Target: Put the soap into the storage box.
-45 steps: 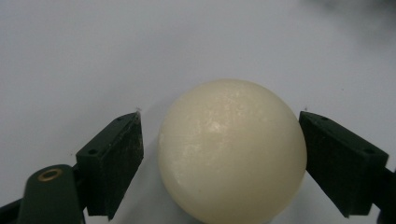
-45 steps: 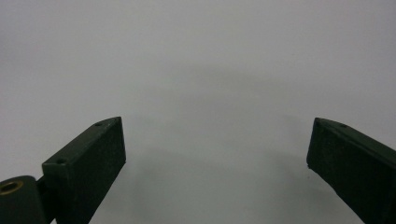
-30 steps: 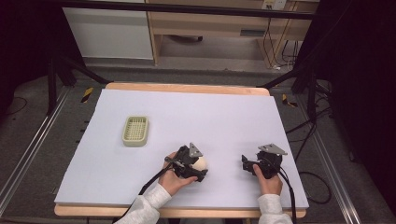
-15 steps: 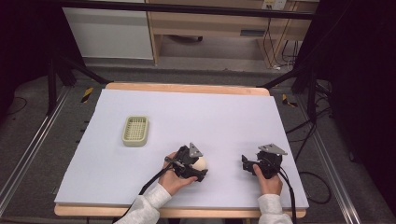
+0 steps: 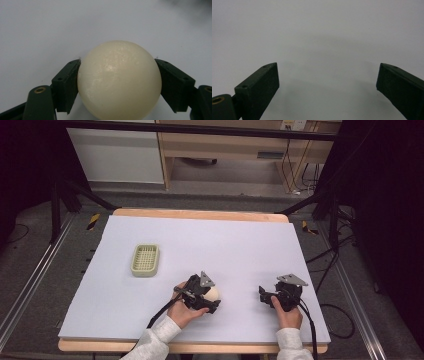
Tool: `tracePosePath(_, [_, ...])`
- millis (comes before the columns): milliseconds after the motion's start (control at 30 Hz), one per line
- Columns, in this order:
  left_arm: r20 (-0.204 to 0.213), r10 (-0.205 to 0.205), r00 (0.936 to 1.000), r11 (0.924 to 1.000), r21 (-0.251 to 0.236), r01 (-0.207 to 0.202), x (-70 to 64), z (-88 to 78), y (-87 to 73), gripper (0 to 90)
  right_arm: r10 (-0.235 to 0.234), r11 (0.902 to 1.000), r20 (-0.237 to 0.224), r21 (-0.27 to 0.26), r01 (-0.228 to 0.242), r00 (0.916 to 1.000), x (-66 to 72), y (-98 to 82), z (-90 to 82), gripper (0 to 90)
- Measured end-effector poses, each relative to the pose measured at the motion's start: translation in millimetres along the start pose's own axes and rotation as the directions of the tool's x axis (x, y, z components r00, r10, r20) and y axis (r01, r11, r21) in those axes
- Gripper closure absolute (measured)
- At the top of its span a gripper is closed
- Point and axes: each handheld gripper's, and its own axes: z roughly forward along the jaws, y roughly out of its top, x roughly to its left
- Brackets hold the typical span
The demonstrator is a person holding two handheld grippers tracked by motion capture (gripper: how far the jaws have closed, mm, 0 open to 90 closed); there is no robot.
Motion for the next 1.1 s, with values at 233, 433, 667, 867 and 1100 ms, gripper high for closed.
tracePosePath(233, [-0.007, -0.001, 1.0000, 0.9999, -0.012, 0.001, 4.6, -13.8, 0.8, 24.1, -0.005, 1.0000, 0.002, -0.002, 0.005, 1.0000, 0.0, -0.1, 0.0, 4.9])
tracePosePath(433, [-0.005, -0.010, 0.9999, 0.9996, -0.025, 0.010, 10.6, -25.1, 0.3, 24.1, -0.005, 1.0000, 0.004, -0.003, 0.005, 1.0000, 0.2, -0.2, 0.2, 4.9])
tracePosePath(667, [-0.013, -0.016, 0.9998, 0.9992, -0.037, 0.015, 19.7, -40.1, -0.4, 24.1, -0.006, 1.0000, 0.005, -0.005, 0.006, 1.0000, 0.2, -0.2, 0.1, 4.9])
tracePosePath(867, [-0.030, -0.032, 0.9990, 0.9986, -0.044, 0.031, 30.0, -50.0, -2.9, 24.1, -0.007, 1.0000, 0.004, -0.004, 0.007, 1.0000, 0.3, -0.2, -0.2, 4.9])
tracePosePath(1100, [-0.052, -0.036, 0.9980, 0.9984, -0.045, 0.034, 38.6, -59.8, -2.6, 24.1, -0.007, 1.0000, 0.003, -0.005, 0.007, 1.0000, 0.1, -0.2, -0.2, 4.9])
